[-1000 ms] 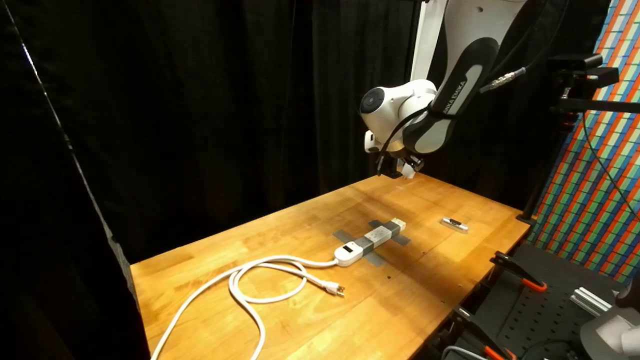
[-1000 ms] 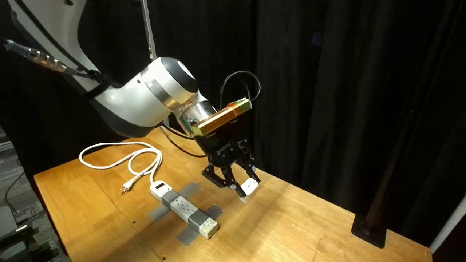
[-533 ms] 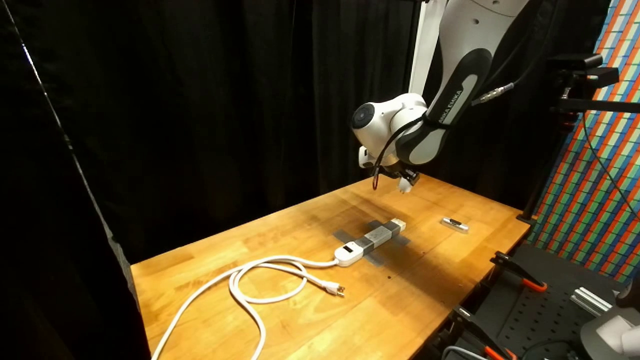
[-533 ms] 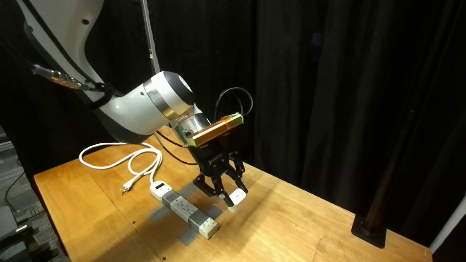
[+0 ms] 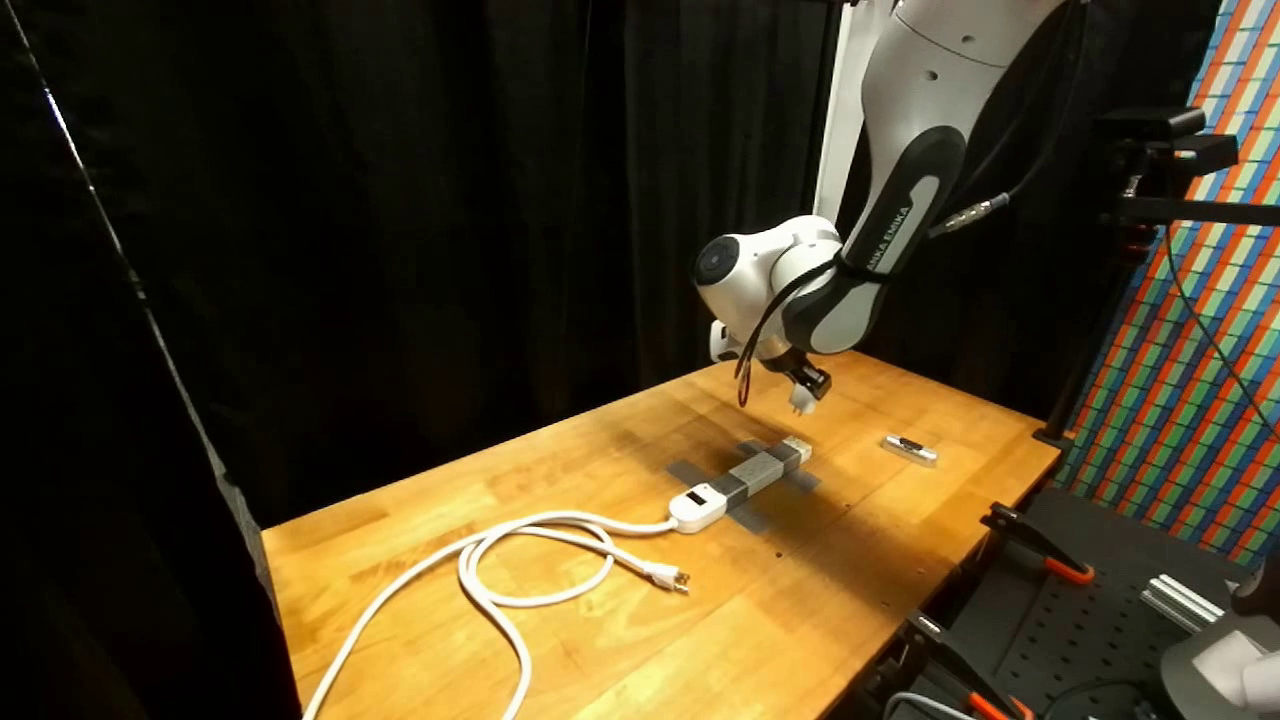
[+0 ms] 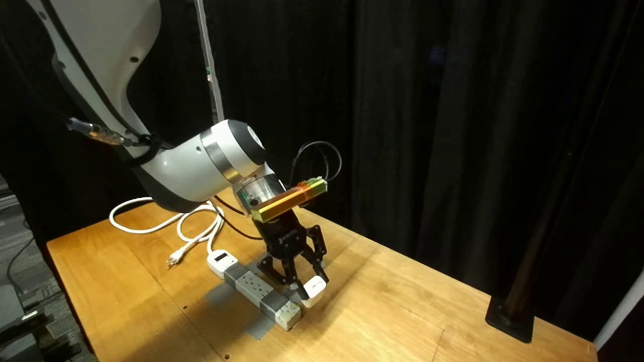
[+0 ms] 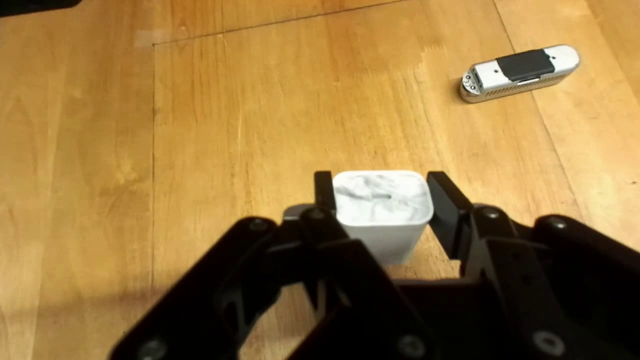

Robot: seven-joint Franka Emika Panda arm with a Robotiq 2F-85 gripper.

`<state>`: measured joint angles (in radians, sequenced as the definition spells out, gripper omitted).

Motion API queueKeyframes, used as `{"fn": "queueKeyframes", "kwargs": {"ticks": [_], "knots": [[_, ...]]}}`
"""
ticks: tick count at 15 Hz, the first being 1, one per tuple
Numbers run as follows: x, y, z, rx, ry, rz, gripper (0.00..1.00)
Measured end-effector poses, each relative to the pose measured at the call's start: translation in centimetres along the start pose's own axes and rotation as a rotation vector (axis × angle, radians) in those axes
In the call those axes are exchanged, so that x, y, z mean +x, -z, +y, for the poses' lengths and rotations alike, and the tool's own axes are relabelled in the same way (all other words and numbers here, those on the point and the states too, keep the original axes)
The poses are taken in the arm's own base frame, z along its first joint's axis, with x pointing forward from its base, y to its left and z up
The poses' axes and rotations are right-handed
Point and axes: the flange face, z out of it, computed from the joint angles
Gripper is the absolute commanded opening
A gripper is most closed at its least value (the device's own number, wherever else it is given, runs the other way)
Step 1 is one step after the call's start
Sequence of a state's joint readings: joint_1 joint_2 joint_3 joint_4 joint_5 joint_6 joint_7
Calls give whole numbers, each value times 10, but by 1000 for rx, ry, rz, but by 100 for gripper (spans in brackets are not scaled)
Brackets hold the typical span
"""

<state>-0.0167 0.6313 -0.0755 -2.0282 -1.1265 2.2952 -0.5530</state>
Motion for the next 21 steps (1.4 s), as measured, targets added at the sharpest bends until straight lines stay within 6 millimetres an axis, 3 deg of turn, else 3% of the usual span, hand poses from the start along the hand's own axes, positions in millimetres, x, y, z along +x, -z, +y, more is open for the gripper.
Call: {"fn": "queueKeyframes", "kwargs": {"ticks": [12, 21], "knots": [[43, -19, -11, 46, 45, -26, 22], [46, -17, -12, 53, 35, -45, 22]]}}
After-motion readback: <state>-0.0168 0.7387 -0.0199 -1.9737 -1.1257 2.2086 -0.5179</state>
